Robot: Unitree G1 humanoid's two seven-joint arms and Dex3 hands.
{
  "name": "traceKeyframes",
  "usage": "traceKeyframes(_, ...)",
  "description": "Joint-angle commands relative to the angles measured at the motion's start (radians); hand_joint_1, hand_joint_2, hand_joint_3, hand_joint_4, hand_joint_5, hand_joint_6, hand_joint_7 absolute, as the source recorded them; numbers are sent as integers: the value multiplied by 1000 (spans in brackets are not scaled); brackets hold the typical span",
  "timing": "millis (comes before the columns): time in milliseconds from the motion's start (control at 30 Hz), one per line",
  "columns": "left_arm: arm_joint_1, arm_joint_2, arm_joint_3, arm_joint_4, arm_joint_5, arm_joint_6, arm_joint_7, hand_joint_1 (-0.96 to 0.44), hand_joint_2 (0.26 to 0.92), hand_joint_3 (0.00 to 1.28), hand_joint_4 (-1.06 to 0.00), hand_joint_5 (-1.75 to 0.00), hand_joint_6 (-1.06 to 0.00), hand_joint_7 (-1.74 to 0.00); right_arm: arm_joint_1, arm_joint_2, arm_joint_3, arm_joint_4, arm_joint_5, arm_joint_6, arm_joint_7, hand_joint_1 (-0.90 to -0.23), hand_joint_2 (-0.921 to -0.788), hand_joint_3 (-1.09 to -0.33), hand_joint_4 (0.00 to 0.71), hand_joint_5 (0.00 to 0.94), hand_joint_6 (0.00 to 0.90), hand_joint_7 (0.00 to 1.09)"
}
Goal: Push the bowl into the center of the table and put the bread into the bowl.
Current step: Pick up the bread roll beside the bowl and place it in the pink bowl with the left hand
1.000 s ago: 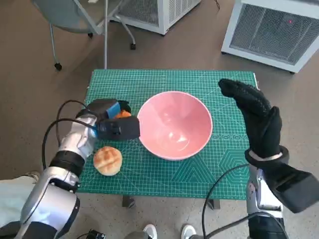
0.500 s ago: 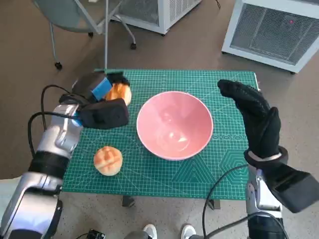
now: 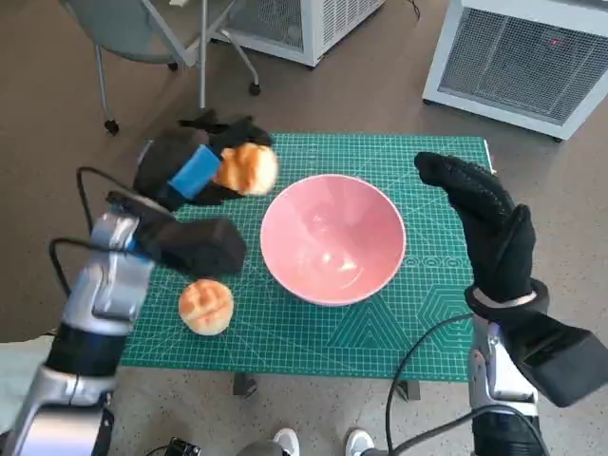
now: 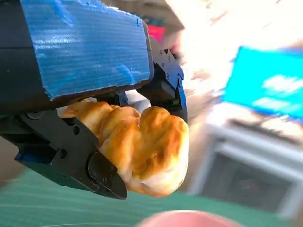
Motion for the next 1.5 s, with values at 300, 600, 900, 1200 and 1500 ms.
traceKeyframes(300, -9, -69, -123, -63, 35, -83, -91, 0, 920, 33, -768, -1081, -630, -1157, 32, 5, 9, 9, 20, 12, 18, -718, -921, -790, 100, 0, -1, 442)
traceKeyframes(600, -44, -112, -178, 75, 71, -153, -100, 1, 920, 45, -746, -1059, -619, -1213, 50, 5, 11, -3, 20, 11, 16, -716, -921, -789, 104, 2, -1, 442)
traceKeyframes(900, -37, -135, -187, 118, 70, -154, -135, 1, 920, 70, -707, -1138, -602, -1196, 65, 0, 7, -24, 13, 16, 6, -725, -921, -789, 100, 2, -1, 440)
traceKeyframes(1200, 8, -130, -174, 72, 51, -162, -168, -23, 851, 112, -396, -570, -438, -651, 70, 2, 7, -31, 3, 24, -6, -732, -921, -790, 100, 2, -1, 439)
traceKeyframes(1500, 51, -68, -152, -85, 92, -107, -248, -295, 789, 5, -149, -20, -336, -54, 70, 6, 13, -28, 3, 25, -8, -732, -921, -790, 104, 4, -1, 440)
